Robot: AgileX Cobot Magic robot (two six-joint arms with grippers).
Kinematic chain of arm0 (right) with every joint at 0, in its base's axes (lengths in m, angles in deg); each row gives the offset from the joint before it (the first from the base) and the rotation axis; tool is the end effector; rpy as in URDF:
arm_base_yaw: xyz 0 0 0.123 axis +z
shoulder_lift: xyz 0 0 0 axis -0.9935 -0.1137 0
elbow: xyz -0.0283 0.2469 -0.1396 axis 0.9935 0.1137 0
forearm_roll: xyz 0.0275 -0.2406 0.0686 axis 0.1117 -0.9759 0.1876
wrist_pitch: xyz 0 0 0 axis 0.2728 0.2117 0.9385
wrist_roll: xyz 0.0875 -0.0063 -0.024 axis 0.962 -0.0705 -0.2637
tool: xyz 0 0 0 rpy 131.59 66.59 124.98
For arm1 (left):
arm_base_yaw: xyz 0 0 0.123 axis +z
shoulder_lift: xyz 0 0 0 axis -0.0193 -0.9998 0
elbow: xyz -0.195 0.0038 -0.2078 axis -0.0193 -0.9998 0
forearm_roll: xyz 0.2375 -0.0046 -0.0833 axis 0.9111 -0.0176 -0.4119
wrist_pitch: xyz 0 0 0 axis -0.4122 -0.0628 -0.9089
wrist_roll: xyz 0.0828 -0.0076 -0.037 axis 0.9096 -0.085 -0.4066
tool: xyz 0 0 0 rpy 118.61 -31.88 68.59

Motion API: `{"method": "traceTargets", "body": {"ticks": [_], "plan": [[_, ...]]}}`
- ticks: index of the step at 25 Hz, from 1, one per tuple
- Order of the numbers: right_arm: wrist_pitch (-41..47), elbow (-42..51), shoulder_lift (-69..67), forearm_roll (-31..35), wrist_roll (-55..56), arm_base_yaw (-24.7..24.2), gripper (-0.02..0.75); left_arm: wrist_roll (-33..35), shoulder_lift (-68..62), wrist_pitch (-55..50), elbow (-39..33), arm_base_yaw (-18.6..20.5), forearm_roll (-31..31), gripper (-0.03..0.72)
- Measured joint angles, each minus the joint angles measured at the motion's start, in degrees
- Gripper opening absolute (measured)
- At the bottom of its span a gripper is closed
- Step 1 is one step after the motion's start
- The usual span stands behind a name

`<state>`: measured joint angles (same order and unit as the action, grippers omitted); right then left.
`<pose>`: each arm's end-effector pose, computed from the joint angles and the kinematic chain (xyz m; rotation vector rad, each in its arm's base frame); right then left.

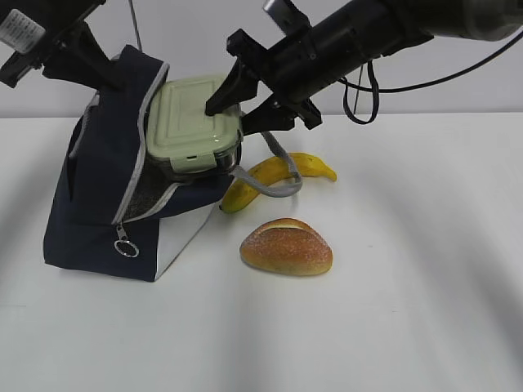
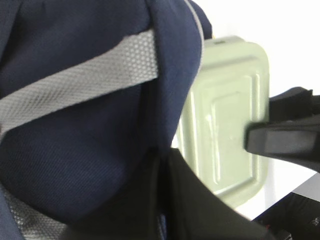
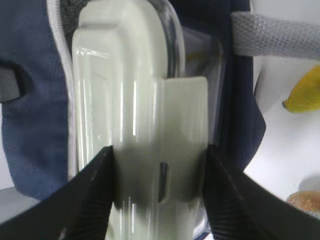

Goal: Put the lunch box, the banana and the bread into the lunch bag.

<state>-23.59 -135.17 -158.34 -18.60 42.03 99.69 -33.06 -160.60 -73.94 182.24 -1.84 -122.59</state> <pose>0.4286 0.1906 0.2577 -0.2527 2.5644 1.2196 0.3910 -0.0712 0.3239 0.0818 2.6920 -0.8637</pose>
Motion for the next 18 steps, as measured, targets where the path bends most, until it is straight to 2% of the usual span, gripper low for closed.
{"method": "traceTargets", "body": {"ticks": [9,18], "plan": [[-8.26,0.00,-0.63,-1.48,1.95,6.82,0.386,0.00,0.00,-0.24,0.00,0.00,0.01,0.001],[-13.10,0.00,-1.17,-6.19,4.80,10.48,0.386,0.00,0.00,-0.24,0.00,0.00,0.11,0.001]]}}
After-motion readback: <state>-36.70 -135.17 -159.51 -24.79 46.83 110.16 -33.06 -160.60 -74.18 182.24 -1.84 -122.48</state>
